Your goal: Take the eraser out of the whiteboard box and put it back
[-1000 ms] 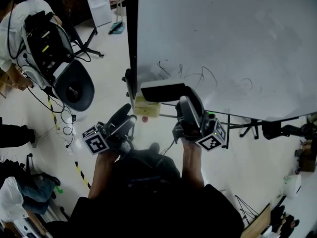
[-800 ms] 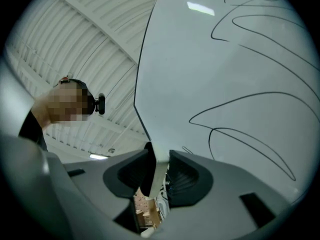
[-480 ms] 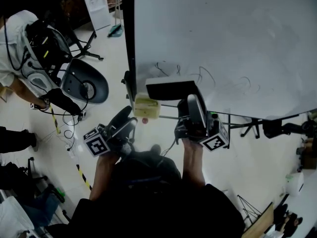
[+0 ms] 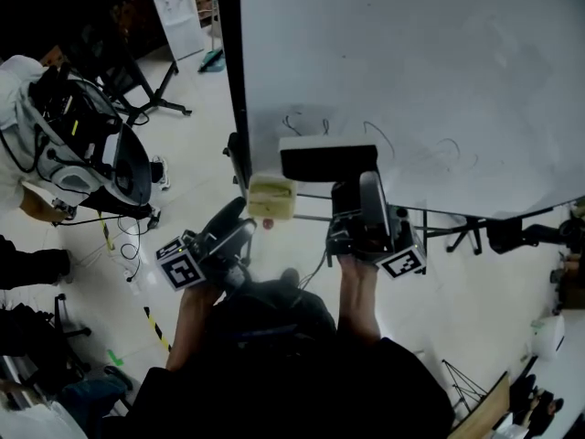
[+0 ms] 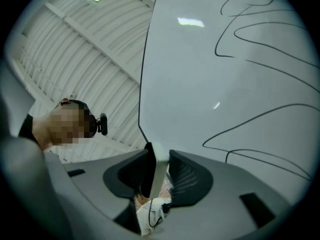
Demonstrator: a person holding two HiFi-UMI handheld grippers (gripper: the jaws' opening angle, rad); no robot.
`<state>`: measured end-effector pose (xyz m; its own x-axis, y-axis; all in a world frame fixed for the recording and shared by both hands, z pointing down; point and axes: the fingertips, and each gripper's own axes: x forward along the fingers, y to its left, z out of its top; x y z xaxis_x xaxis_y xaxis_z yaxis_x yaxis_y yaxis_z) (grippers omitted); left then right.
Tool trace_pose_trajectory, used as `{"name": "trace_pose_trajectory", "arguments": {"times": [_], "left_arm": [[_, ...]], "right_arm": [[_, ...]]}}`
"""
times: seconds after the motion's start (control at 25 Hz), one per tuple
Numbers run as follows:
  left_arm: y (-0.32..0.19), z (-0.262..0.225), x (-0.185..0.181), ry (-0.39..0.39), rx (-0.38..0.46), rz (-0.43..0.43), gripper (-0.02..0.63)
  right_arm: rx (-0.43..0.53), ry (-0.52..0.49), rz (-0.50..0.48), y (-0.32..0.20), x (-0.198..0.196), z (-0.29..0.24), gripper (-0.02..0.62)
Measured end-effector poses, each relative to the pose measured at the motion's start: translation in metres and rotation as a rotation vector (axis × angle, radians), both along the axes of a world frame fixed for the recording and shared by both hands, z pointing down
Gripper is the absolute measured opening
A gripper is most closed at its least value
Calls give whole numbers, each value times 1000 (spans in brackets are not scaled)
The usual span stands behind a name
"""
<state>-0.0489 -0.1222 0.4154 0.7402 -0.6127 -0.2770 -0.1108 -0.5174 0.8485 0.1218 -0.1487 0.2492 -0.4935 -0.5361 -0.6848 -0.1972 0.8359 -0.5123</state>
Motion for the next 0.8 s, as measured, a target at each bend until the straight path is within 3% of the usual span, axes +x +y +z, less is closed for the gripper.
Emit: {"name": "trace_pose_trajectory", "arguments": {"times": [0.8], "left_arm": [[6,-4,10,-6,17,24,428]], "right_arm": [[63,-195,23,15,40,-23,152]]}}
